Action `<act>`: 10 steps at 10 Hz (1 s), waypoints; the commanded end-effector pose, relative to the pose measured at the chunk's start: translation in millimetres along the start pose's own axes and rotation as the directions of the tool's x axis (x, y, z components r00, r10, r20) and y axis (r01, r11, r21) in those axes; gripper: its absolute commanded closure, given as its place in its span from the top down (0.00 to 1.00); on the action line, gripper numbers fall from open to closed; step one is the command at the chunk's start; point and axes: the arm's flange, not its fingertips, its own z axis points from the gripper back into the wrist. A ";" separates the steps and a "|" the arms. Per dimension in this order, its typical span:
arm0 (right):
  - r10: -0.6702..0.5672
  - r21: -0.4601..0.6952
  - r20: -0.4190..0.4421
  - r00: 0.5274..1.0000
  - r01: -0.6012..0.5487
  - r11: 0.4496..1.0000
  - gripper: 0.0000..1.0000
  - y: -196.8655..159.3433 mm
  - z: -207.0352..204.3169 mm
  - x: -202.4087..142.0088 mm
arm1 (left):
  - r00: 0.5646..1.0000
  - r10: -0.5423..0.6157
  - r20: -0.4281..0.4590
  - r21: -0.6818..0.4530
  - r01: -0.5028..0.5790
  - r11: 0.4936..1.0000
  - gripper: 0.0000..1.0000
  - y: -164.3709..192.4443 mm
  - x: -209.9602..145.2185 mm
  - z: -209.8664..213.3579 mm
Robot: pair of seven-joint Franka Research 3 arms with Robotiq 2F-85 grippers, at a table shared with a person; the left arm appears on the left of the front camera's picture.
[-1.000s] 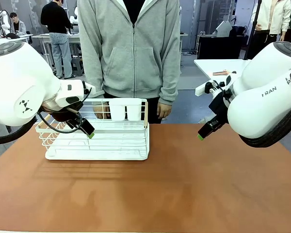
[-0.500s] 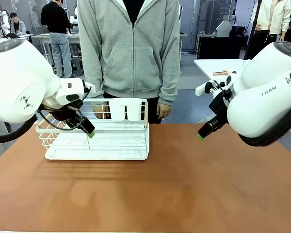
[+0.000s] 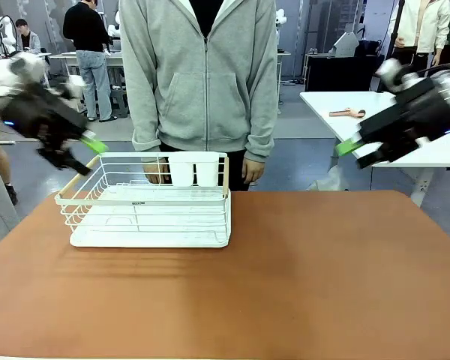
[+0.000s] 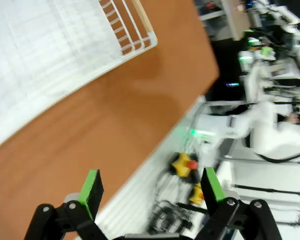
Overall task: Clean the table.
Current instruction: Pick up the Lint Roller when the human hands it over.
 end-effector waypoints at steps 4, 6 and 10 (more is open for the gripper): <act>-0.323 0.320 0.121 0.939 0.271 0.908 1.00 -97.9 83.6 -48.6 | 0.956 0.265 0.124 -0.399 -0.197 0.896 1.00 103.7 -38.6 124.2; -0.372 0.370 0.174 0.912 0.290 0.883 1.00 -119.3 105.9 -72.6 | 0.934 0.314 0.169 -0.377 -0.233 0.897 1.00 126.1 -61.4 158.5; -0.386 0.357 0.179 0.905 0.306 0.883 1.00 -126.4 109.3 -82.5 | 0.900 0.382 0.210 -0.414 -0.272 0.868 1.00 140.6 -66.0 167.6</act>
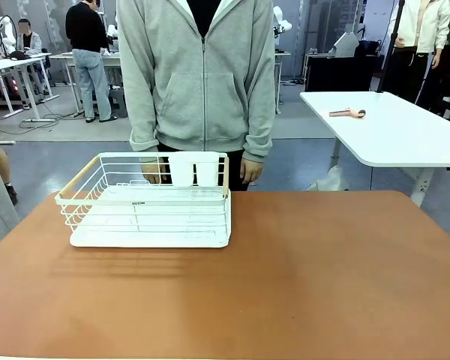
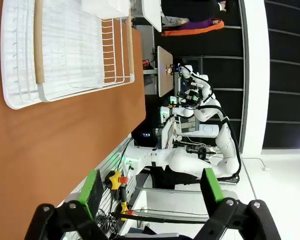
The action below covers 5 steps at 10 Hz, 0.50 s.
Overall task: Clean the table.
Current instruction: Pick up the Lint Roller when the human hands it over.
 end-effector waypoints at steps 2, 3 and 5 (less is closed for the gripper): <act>-0.002 0.009 0.014 1.000 0.002 1.000 1.00 -0.9 5.0 -0.7 | 1.000 -0.001 0.000 0.008 0.001 1.000 1.00 0.9 -2.7 3.7; -0.002 0.009 0.014 1.000 0.002 1.000 1.00 -0.9 5.0 -0.7 | 1.000 -0.001 0.000 0.008 0.001 1.000 1.00 0.9 -2.7 3.7; -0.002 0.009 0.014 1.000 0.002 1.000 1.00 -0.9 5.0 -0.7 | 1.000 -0.001 0.000 0.008 0.001 1.000 1.00 0.9 -2.7 3.7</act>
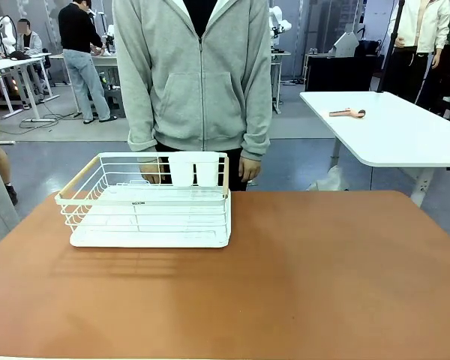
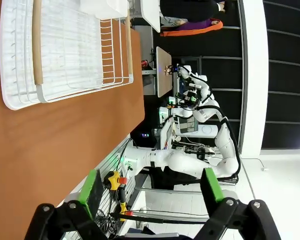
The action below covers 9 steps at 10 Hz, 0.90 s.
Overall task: Clean the table.
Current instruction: Pick up the Lint Roller when the human hands it over.
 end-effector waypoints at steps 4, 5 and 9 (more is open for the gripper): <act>0.014 0.015 0.005 1.000 -0.014 1.000 1.00 2.0 -2.1 2.2 | 1.000 -0.003 -0.005 0.009 0.003 1.000 1.00 -0.2 -1.6 1.3; 0.014 0.015 0.005 1.000 -0.014 1.000 1.00 2.0 -2.1 2.2 | 1.000 -0.003 -0.005 0.009 0.003 1.000 1.00 -0.2 -1.6 1.3; 0.014 0.015 0.005 1.000 -0.014 1.000 1.00 2.0 -2.1 2.2 | 1.000 -0.003 -0.005 0.009 0.003 1.000 1.00 -0.2 -1.6 1.3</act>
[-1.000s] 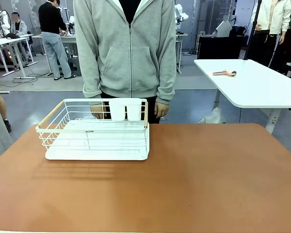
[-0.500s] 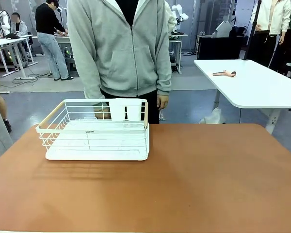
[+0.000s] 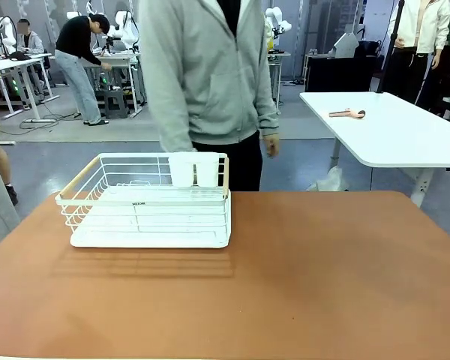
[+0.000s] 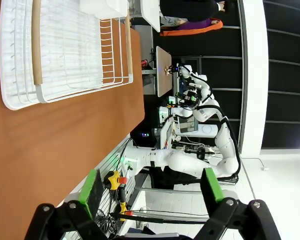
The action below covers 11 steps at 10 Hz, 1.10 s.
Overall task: Clean the table.
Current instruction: Pick up the Lint Roller when the human hands it over.
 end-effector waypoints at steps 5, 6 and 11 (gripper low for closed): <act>0.013 0.015 0.007 1.000 -0.013 1.000 1.00 0.8 -0.3 1.6 | 1.000 -0.003 -0.002 0.009 0.003 1.000 1.00 0.0 -2.0 2.4; 0.013 0.015 0.007 1.000 -0.013 1.000 1.00 0.8 -0.3 1.6 | 1.000 -0.003 -0.002 0.009 0.003 1.000 1.00 0.0 -2.0 2.4; 0.013 0.015 0.007 1.000 -0.013 1.000 1.00 0.8 -0.3 1.6 | 1.000 -0.003 -0.002 0.009 0.003 1.000 1.00 0.0 -2.0 2.4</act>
